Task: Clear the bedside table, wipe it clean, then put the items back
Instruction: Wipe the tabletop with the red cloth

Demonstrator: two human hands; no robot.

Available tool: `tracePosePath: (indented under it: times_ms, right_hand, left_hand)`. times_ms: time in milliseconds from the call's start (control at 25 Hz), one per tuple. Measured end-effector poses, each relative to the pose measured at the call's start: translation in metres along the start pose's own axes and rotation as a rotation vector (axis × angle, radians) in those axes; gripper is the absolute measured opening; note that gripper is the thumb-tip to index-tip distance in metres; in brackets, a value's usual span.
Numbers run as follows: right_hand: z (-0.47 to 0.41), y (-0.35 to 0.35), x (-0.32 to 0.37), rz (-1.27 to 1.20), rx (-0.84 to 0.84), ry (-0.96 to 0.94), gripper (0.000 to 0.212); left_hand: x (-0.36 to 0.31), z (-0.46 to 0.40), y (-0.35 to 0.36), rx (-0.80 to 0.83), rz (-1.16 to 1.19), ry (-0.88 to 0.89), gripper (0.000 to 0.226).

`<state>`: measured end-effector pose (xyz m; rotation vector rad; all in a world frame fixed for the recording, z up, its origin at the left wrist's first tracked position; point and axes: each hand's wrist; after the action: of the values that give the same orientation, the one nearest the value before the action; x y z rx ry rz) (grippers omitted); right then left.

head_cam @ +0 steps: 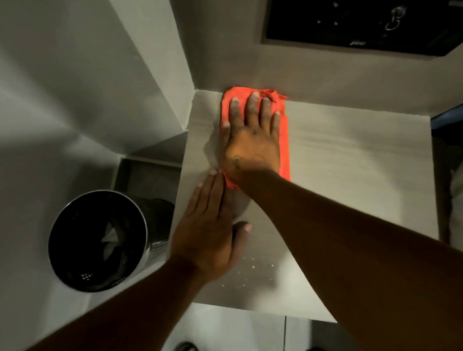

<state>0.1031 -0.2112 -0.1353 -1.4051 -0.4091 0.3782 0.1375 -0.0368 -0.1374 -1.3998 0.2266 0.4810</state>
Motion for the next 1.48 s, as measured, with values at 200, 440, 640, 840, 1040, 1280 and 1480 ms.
tracePosePath:
  times_ms: [200,440,640,840,1040,1280,1480]
  right_hand:
    - [-0.001,-0.003,0.005,0.017,0.024,0.009,0.062]
    - [-0.001,-0.006,0.005,0.002,0.039,0.009,0.062]
    - [-0.002,-0.004,0.006,0.013,0.009,0.034,0.061]
    - [-0.002,-0.005,0.012,0.016,0.001,0.064,0.062]
    - [-0.010,-0.006,0.051,-0.004,0.009,0.071,0.060]
    - [-0.021,0.000,0.091,-0.040,0.015,0.111,0.064]
    - [-0.013,-0.007,0.066,-0.078,-0.019,0.006,0.060]
  left_hand:
    - [-0.001,0.006,0.003,-0.026,-0.009,-0.041,0.083]
    - [-0.002,0.017,0.006,-0.028,-0.034,-0.037,0.082]
    - [-0.005,0.033,0.008,-0.006,-0.073,-0.022,0.078]
    - [-0.004,0.037,0.010,-0.004,-0.064,-0.016,0.076]
    - [-0.005,0.036,0.006,0.047,-0.059,0.042,0.071]
    - [0.000,0.035,0.007,0.128,-0.134,0.081,0.068]
    - [-0.003,0.036,0.006,0.155,-0.103,0.049,0.069]
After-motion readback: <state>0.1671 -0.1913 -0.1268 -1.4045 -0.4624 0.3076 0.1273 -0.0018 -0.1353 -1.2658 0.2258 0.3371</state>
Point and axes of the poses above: each hand's wrist, its own z-axis away from the middle knuckle, its own y-axis out of the palm, x = y × z, and after that the axes turned 13 degrees about z, right-handed
